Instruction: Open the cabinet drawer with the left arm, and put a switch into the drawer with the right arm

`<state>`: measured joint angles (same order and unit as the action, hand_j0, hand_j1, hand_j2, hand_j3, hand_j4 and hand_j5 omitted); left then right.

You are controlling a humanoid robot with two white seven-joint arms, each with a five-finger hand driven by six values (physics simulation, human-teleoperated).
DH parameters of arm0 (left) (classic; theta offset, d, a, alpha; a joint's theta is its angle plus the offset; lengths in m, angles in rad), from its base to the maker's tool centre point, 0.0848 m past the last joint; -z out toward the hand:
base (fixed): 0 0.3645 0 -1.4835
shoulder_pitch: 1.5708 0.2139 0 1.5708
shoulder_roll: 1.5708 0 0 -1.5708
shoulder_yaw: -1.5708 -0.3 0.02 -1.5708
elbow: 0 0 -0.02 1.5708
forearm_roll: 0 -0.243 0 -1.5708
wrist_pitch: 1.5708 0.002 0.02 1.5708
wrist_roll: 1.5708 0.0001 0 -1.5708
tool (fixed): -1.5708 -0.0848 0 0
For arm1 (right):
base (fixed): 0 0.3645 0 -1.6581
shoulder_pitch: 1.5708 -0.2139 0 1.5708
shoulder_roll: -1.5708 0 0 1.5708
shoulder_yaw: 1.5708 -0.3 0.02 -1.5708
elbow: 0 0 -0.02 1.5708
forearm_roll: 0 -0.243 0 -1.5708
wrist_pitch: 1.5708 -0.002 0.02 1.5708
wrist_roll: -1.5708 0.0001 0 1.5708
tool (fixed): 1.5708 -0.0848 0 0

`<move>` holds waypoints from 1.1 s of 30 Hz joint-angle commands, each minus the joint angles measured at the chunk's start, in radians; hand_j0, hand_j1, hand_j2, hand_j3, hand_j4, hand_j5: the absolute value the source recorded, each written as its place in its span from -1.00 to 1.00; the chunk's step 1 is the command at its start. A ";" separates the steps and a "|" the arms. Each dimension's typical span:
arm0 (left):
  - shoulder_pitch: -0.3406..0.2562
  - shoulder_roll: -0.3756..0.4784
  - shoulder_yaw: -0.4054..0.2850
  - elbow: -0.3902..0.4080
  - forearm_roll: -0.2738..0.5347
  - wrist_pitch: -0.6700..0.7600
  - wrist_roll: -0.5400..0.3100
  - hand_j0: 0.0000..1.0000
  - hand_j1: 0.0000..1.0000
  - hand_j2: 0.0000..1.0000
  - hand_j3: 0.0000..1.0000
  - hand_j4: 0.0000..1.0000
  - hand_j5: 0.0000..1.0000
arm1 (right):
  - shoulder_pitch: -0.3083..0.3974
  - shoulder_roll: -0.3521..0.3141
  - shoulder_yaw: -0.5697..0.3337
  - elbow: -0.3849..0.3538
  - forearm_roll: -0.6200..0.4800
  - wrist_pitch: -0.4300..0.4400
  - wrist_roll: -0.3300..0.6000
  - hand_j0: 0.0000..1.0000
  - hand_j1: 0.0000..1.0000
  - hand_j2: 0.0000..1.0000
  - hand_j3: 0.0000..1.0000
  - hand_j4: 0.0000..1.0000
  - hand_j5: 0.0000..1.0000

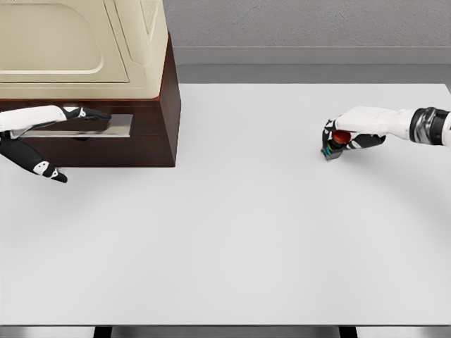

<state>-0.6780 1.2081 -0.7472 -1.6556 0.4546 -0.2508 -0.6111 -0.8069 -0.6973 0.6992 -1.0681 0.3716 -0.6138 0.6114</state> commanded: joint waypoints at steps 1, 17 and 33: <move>0.000 0.001 0.002 -0.004 0.007 0.001 0.000 1.00 1.00 1.00 1.00 1.00 1.00 | -0.002 0.004 0.000 -0.003 -0.007 0.003 -0.001 -0.09 -0.09 -0.09 -0.09 -0.09 -0.09; 0.031 0.002 0.002 0.004 0.007 0.004 0.000 1.00 1.00 1.00 1.00 1.00 1.00 | -0.074 0.007 0.055 -0.090 -0.007 0.003 -0.001 -0.08 -0.08 -0.08 -0.08 -0.08 -0.08; 0.077 0.050 0.002 -0.056 0.019 0.001 0.000 1.00 1.00 1.00 1.00 1.00 1.00 | -0.141 0.021 0.125 -0.256 -0.006 0.003 -0.001 -0.08 -0.08 -0.08 -0.08 -0.08 -0.08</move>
<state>-0.6014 1.2489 -0.7404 -1.7007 0.4716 -0.2481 -0.5990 -0.9511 -0.6759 0.8174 -1.2968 0.3717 -0.6139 0.6113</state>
